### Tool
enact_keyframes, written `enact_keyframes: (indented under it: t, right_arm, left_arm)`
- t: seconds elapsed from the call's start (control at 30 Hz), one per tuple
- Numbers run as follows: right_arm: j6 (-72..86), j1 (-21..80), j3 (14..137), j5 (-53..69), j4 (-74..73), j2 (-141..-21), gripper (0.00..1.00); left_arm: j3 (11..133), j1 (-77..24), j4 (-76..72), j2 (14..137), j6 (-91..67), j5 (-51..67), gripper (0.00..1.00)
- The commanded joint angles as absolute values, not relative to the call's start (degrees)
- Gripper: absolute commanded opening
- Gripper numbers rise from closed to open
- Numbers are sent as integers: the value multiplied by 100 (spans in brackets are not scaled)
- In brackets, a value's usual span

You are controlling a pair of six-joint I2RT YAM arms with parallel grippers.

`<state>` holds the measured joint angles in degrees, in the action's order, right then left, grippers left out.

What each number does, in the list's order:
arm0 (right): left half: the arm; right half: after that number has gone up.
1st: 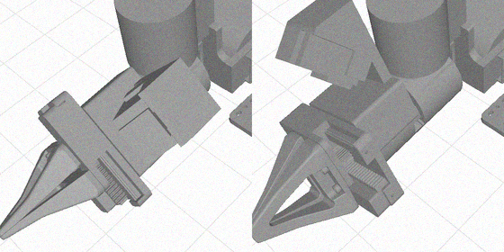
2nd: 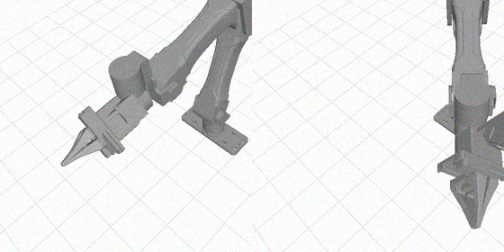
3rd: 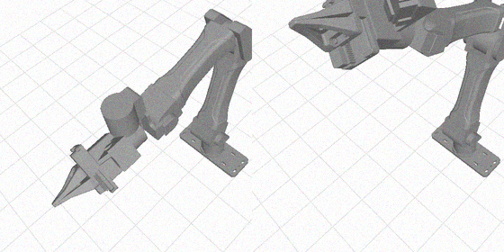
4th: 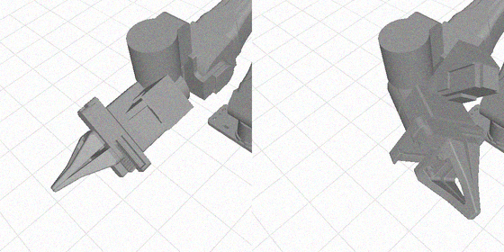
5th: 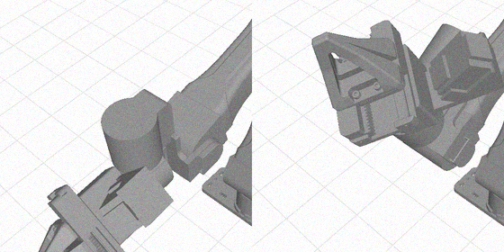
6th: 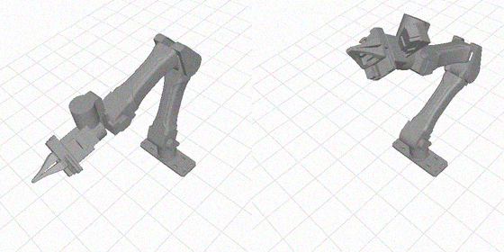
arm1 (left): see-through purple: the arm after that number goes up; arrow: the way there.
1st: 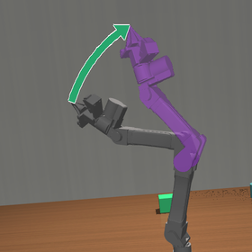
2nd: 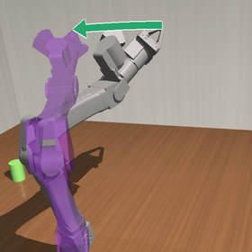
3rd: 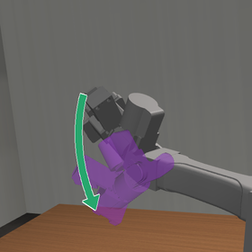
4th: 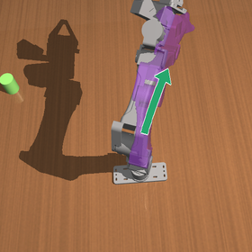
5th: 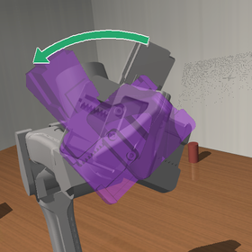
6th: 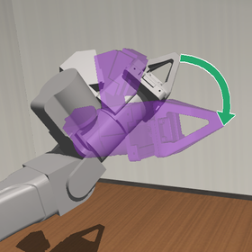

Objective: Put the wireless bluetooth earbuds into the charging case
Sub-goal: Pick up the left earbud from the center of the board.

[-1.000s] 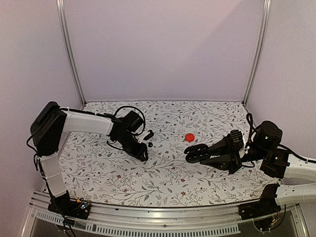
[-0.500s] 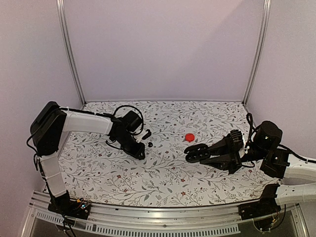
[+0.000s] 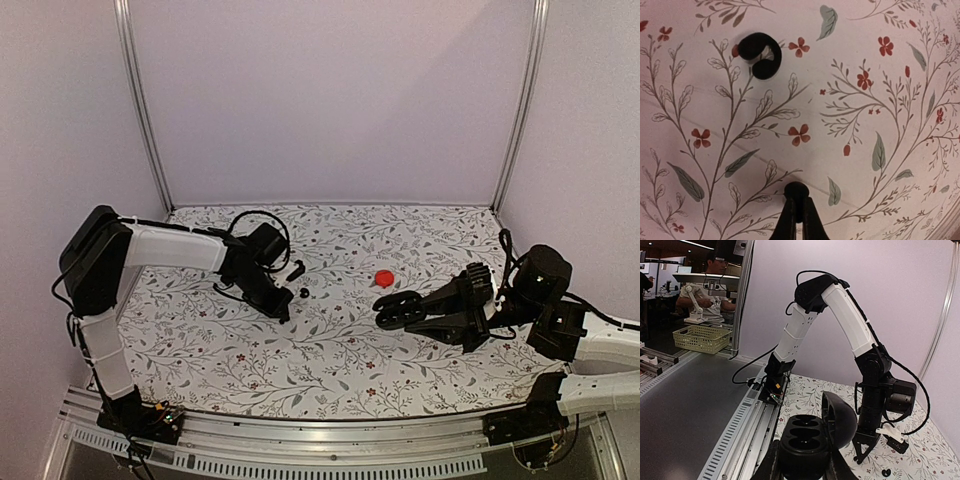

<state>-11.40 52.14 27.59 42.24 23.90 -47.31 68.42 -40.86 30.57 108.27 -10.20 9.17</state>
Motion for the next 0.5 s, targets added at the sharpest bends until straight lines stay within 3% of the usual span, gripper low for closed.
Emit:
enact_keyframes:
  t: [0.0,0.47]
  right_arm:
    - [-1146,5256,2893,4235,2373,-4648,0]
    - [-2065,5299,3221,4796,2129,-4691,0]
  left_arm:
    - [6847,-4068,3175,10454,-787,769,0]
    - [6012,-5063,1583,7137,516,1745,0]
